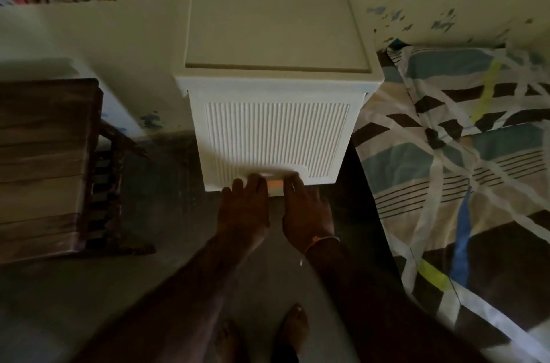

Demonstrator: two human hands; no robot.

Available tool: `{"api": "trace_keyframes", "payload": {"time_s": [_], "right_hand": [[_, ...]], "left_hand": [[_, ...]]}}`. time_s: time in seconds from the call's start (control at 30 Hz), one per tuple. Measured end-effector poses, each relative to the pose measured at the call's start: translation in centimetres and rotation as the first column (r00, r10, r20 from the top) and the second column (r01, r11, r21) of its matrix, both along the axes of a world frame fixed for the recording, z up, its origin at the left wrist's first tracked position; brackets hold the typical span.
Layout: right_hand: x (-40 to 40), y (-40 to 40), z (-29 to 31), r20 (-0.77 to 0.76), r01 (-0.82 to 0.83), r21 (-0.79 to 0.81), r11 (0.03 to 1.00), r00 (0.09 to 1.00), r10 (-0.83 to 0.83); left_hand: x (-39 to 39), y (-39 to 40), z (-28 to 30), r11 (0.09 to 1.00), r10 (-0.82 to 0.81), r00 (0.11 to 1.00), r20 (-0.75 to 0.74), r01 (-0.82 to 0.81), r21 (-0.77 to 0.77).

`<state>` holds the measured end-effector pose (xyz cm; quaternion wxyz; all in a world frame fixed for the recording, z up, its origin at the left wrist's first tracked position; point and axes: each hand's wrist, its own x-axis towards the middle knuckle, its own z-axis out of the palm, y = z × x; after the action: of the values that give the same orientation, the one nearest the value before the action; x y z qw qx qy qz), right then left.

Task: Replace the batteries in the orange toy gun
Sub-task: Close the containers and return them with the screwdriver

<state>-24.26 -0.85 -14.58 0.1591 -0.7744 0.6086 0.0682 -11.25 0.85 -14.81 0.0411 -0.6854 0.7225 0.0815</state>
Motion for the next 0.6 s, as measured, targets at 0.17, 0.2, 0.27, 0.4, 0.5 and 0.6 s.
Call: {"api": "trace_keyframes", "payload": {"time_s": [0.17,0.2,0.27,0.4,0.5,0.6], "right_hand": [[-0.5,-3.9,-1.0,-0.064,-0.083,0.033,0.996,0.994,0.085],[-0.5,-4.6,-1.2,-0.075,-0.093,0.04,0.995,0.993,0.096],[-0.4,-5.7,-1.6,-0.097,-0.107,0.057,0.993,0.989,0.112],[-0.2,-7.4,-2.8,-0.113,-0.123,0.057,0.991,0.985,0.129],[-0.1,-8.2,-3.2,-0.12,-0.137,0.065,0.988,0.982,0.145],[0.0,-8.7,-3.4,-0.117,-0.137,0.068,0.988,0.983,0.144]], "left_hand": [[0.4,-2.9,-1.2,0.996,0.07,0.997,-0.025,-0.068,0.057],[0.5,-3.5,-1.4,0.995,0.071,0.997,-0.031,-0.069,0.068],[0.7,-4.5,-1.7,0.993,0.066,0.997,-0.03,-0.063,0.095],[1.4,-6.0,-1.9,0.992,0.056,0.998,-0.002,-0.055,0.114],[1.9,-6.7,-2.3,0.993,0.04,0.999,0.017,-0.042,0.113],[2.2,-6.7,-2.7,0.995,0.008,0.998,0.069,-0.015,0.099]]}}
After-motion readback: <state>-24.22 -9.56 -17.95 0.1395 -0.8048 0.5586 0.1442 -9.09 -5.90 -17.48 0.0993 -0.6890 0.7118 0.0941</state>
